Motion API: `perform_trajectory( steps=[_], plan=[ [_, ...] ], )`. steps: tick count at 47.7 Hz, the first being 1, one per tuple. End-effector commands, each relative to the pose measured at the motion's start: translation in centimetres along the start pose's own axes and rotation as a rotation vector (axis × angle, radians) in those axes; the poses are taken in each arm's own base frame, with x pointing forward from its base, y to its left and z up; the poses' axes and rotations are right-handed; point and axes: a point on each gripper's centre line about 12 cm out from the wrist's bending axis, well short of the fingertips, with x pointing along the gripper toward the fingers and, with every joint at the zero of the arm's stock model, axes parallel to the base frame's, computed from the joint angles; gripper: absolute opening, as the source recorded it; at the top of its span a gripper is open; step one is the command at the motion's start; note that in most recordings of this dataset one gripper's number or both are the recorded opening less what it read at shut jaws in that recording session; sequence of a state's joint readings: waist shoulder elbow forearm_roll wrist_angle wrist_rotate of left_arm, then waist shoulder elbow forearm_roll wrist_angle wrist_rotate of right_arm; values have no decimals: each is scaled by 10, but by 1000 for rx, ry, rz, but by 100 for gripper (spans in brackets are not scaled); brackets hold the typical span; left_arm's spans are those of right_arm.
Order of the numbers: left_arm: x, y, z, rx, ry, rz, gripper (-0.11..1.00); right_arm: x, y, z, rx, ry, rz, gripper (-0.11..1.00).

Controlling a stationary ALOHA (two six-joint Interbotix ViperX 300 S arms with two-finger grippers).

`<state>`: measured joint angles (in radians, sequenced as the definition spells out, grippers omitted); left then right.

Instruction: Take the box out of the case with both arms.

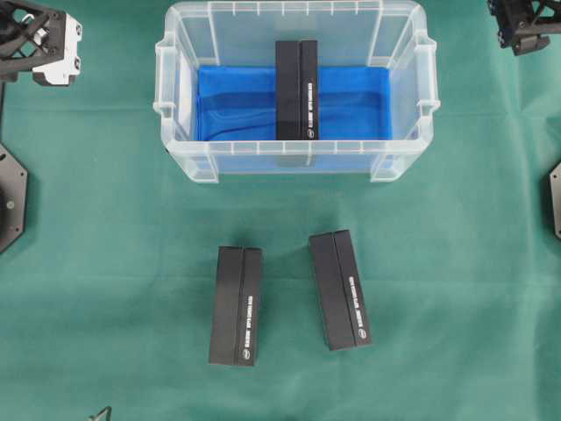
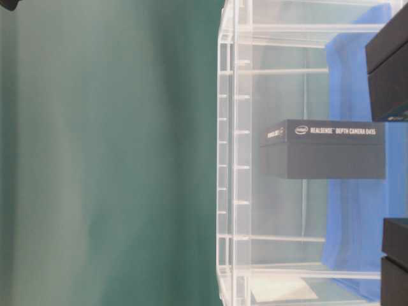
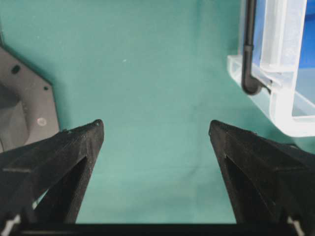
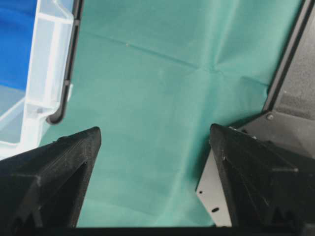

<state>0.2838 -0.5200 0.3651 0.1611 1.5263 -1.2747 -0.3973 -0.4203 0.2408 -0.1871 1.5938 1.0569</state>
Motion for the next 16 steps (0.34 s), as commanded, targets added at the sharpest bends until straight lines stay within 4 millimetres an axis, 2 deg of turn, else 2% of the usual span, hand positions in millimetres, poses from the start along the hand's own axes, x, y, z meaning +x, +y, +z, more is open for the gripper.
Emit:
perform_trajectory(
  steps=[1, 16],
  plan=[
    [-6, -1, 2, -5, -11, -20, 85, -5, -2, 1, 7, -12, 17, 87],
    [-6, -1, 3, -6, -10, -18, 84, -6, -2, 1, 5, -12, 19, 87]
  ],
)
